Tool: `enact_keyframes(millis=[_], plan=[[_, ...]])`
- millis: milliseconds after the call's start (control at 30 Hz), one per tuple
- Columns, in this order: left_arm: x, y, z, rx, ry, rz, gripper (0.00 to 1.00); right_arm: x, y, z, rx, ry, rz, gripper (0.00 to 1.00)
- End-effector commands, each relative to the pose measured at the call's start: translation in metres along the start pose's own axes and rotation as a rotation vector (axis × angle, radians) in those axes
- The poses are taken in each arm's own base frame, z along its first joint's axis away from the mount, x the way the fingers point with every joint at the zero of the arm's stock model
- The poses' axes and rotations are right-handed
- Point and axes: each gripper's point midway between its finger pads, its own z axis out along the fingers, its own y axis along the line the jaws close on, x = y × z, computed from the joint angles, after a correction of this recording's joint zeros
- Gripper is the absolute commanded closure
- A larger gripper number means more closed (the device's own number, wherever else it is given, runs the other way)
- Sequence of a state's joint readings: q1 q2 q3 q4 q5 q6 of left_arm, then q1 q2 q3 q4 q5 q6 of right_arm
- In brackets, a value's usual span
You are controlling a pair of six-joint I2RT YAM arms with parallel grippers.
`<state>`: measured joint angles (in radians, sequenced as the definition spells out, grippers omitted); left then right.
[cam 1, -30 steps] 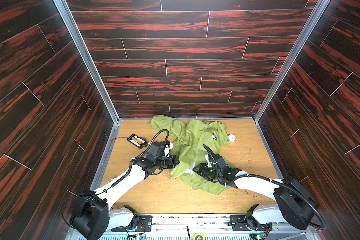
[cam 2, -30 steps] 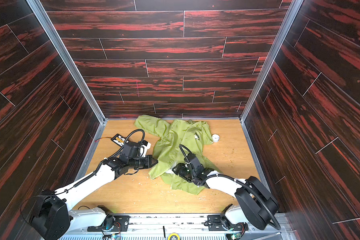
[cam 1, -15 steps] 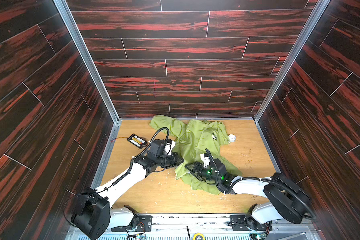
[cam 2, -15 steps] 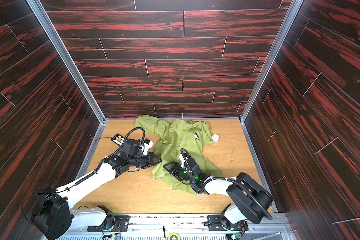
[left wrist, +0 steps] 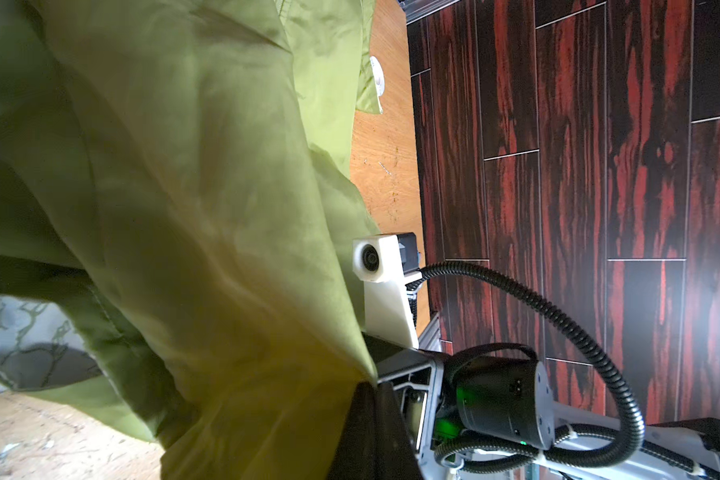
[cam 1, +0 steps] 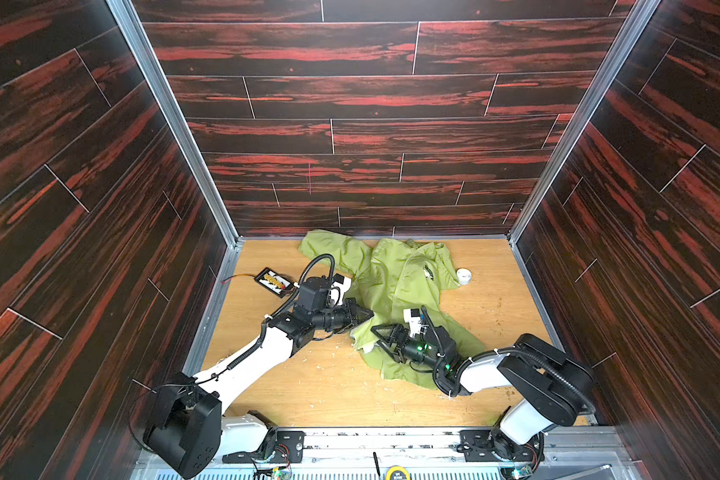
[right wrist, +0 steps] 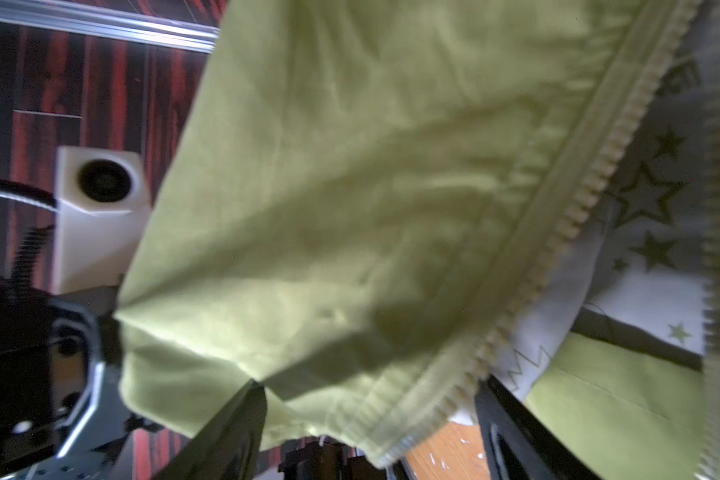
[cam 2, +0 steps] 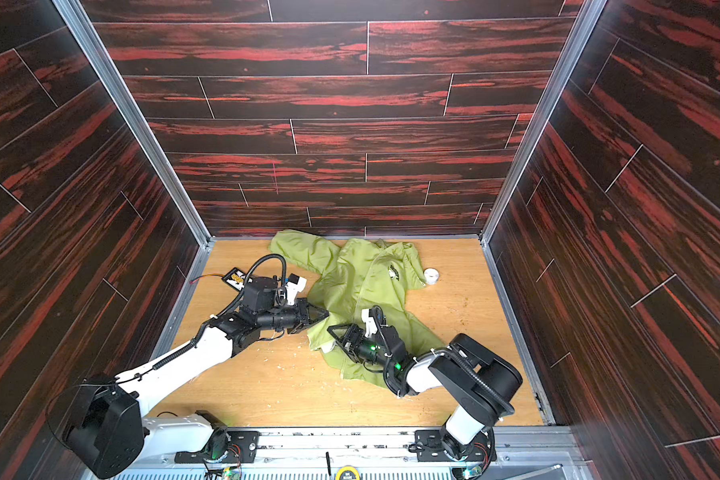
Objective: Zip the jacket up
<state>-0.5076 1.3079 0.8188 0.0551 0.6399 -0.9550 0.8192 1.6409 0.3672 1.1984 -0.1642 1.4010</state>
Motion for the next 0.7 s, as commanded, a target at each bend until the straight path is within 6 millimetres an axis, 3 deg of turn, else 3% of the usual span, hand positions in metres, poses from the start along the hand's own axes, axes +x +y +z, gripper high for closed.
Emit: enact_keyframes(millis=[0, 667], plan=[[-0.002, -0.006, 0.0, 0.041, -0.005, -0.013, 1.0, -0.006, 0.023, -0.003, -0.12, -0.036, -0.014, 0.23], [-0.005, 0.009, 0.009, 0.012, -0.009, -0.038, 1.0, 0.0, 0.058, -0.027, -0.212, -0.047, -0.158, 0.45]])
